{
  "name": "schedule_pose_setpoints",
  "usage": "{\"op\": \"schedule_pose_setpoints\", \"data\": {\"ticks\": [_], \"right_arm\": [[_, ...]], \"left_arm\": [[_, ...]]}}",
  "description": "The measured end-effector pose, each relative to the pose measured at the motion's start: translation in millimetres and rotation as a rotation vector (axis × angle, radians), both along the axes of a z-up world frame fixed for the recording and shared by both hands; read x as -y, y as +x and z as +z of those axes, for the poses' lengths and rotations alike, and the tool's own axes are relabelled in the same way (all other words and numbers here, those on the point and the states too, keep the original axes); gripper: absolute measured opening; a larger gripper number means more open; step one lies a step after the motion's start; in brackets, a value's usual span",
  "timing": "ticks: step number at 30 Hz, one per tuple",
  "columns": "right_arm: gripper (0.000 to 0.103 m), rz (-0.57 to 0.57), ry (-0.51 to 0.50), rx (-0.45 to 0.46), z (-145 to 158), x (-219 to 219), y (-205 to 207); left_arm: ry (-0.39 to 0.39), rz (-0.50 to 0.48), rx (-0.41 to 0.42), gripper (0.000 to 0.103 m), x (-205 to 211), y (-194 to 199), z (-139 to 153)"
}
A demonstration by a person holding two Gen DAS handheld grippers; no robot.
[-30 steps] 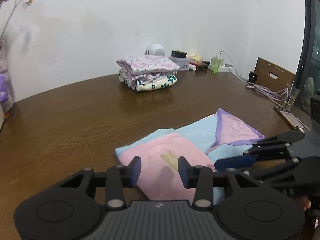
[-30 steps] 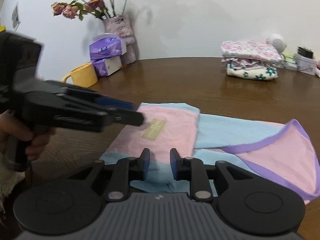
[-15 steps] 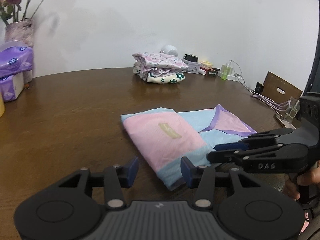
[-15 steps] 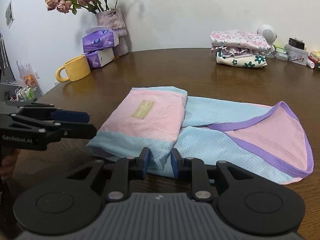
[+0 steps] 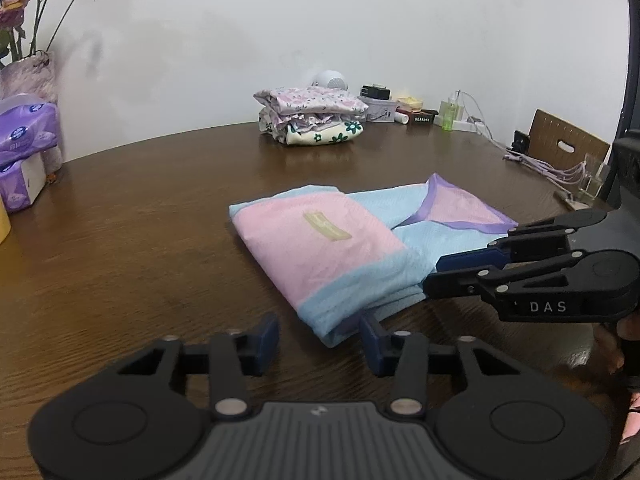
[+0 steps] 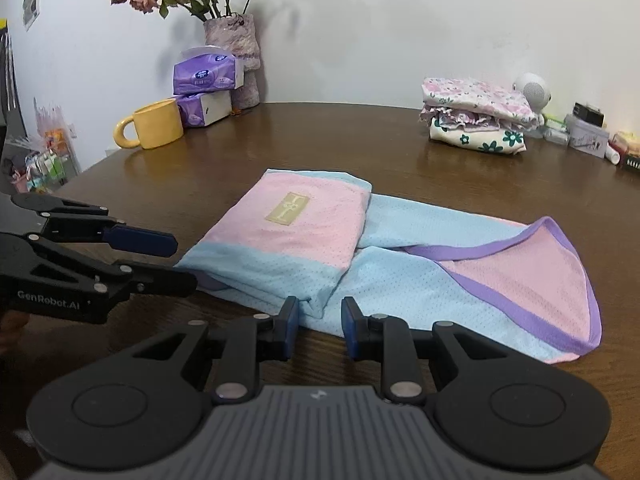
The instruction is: Fold clothes
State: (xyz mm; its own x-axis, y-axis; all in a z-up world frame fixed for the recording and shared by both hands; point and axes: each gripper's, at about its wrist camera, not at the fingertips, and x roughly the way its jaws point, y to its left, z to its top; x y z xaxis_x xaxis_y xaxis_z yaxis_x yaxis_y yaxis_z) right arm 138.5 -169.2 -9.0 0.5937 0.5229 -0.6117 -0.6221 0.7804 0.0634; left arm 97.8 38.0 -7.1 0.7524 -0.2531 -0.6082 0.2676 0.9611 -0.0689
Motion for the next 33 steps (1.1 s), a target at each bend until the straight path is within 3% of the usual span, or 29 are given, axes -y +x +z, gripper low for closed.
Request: {"op": "schedule_pose_setpoints", "data": {"ticks": [5,7,19,25,33], "right_arm": [[0.007,0.001,-0.009,0.016,-2,-3,0],[0.005,0.000,-0.019,0.014,-3,-3,0],[0.001,-0.003,-0.058,0.035,-5,-3,-1],[0.002,0.009,-0.038,0.016,-3,-2,-1],[0.017,0.011,0.017,0.004,9,8,4]], "left_arm": [[0.005,-0.007,-0.006,0.016,1,2,-4],[0.013,-0.009,-0.003,0.009,3,1,-5],[0.050,0.016,0.024,0.003,5,-2,-5],[0.083,0.002,0.026,0.004,10,-3,-5],[0.097,0.008,0.013,0.018,11,-2,-4]]}}
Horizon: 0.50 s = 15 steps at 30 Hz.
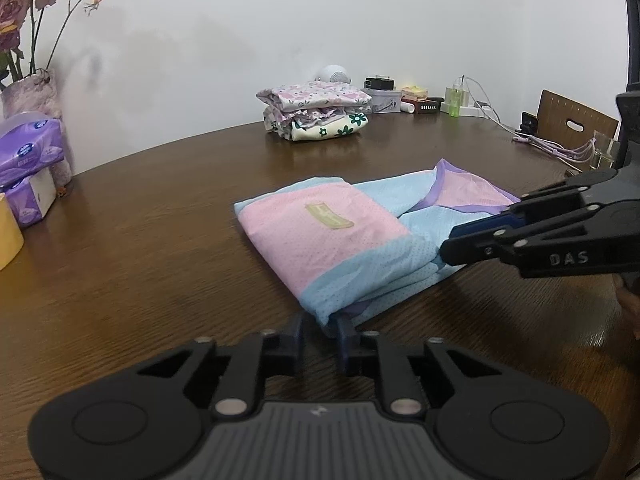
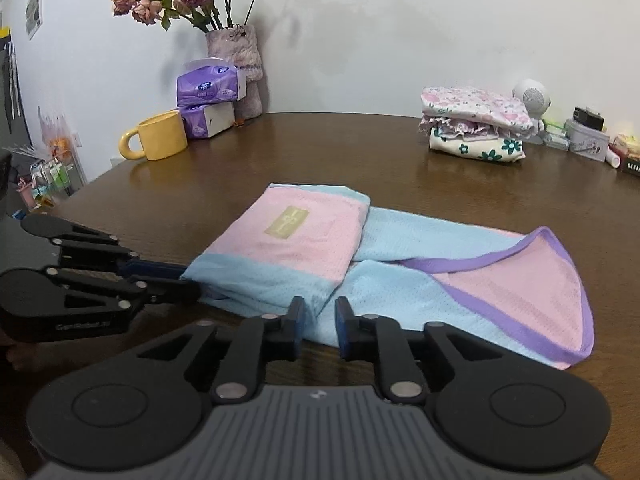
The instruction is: Fold clothes
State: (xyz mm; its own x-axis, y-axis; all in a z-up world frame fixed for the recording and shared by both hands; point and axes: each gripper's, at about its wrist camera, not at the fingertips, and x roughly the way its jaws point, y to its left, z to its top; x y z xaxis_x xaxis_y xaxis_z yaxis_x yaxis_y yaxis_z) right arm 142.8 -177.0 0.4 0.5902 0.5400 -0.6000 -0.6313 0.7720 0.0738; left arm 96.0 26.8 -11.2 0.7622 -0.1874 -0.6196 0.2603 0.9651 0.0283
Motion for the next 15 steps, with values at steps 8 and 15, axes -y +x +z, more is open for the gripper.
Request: {"op": "schedule_pose_setpoints", "data": {"ticks": [8,15], "right_arm": [[0.014,0.037,-0.012,-0.020,-10,-12,5],[0.003,0.021,-0.042,-0.008,-11,-10,5]], "left_arm": [[0.001,-0.002,-0.003,0.022,0,2,-1],[-0.004,-0.014,0.003,0.014,0,1,-2]]}}
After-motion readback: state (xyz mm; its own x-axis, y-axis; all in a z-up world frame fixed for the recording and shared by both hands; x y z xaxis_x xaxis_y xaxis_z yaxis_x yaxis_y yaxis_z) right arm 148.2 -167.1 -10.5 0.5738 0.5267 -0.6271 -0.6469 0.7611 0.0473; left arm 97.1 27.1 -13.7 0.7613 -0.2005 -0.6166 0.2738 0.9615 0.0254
